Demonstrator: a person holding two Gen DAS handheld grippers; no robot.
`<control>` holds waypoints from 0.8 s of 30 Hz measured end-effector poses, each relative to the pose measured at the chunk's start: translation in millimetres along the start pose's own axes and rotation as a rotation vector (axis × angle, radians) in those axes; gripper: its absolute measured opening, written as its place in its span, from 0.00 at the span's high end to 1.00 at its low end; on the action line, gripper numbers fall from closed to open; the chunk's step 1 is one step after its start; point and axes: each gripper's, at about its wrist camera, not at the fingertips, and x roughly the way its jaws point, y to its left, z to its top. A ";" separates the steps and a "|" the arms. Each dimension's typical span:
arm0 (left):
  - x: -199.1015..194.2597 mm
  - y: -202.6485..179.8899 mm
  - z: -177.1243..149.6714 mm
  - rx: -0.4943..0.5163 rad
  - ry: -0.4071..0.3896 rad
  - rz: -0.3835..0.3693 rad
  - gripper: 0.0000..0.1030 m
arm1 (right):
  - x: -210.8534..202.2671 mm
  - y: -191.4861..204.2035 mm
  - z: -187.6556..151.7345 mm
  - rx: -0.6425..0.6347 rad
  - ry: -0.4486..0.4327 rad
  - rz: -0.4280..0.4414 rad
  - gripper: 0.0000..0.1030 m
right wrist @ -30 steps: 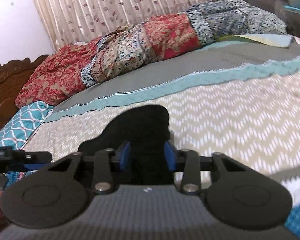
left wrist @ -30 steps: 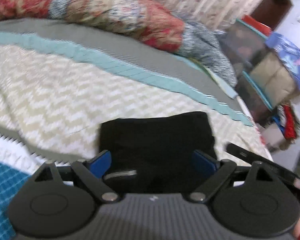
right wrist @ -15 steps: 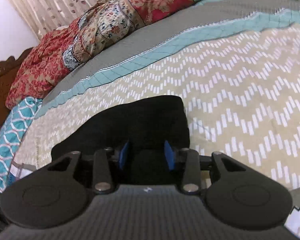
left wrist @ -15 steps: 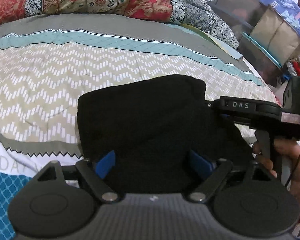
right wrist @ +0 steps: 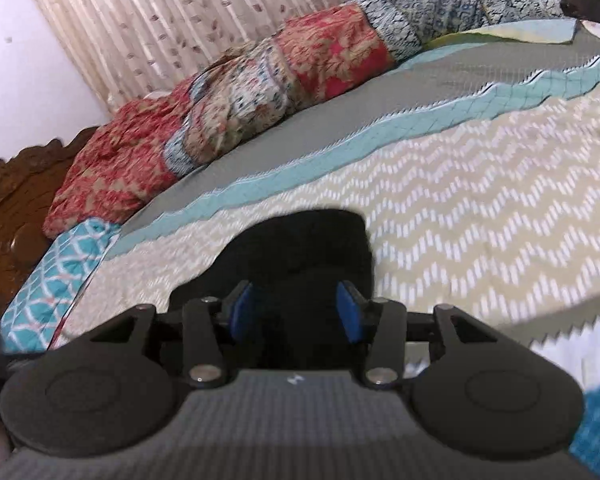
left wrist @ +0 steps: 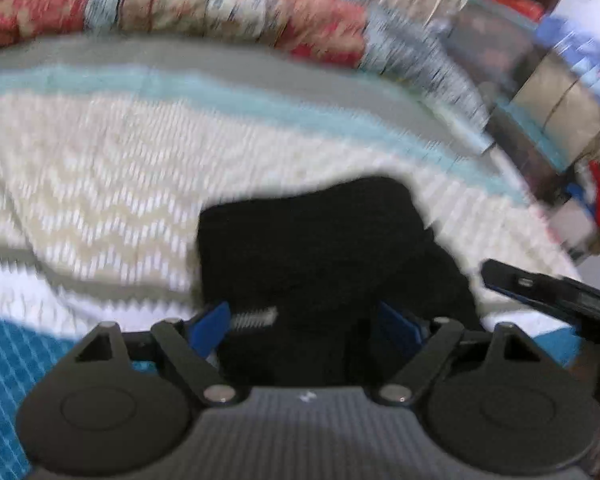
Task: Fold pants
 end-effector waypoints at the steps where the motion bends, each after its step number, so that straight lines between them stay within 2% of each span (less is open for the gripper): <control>1: 10.6 1.8 -5.1 -0.004 0.030 0.017 0.20 | 5.6 -0.2 -7.9 -0.008 0.033 -0.013 0.52; 2: 16.7 2.8 -10.5 -0.003 0.044 0.035 0.12 | 15.6 -2.2 -17.2 -0.001 0.078 -0.028 0.51; 3: 23.8 3.4 -14.6 -0.010 0.063 0.059 0.11 | 26.6 -7.4 -26.8 0.037 0.108 -0.026 0.50; 4: 31.5 9.4 -18.2 -0.051 0.093 0.034 0.10 | 33.9 -15.5 -33.6 0.085 0.117 -0.021 0.49; 7: 32.2 22.1 -18.9 -0.124 0.091 -0.014 0.09 | 41.0 -28.7 -32.1 0.177 0.120 0.008 0.46; 11: 26.3 16.3 -17.0 -0.090 0.089 0.009 0.09 | 40.0 -16.6 -27.1 0.117 0.121 -0.026 0.44; 13: 18.5 18.0 -16.6 -0.109 0.081 -0.013 0.11 | 32.8 -17.0 -25.9 0.132 0.106 -0.034 0.40; 19: -30.2 32.8 -13.4 -0.099 -0.018 -0.085 0.11 | -6.8 -7.2 -28.6 0.097 0.004 -0.060 0.39; 24: -59.7 55.4 -4.1 -0.159 -0.094 -0.094 0.11 | -20.9 4.6 -34.7 0.049 -0.044 -0.044 0.39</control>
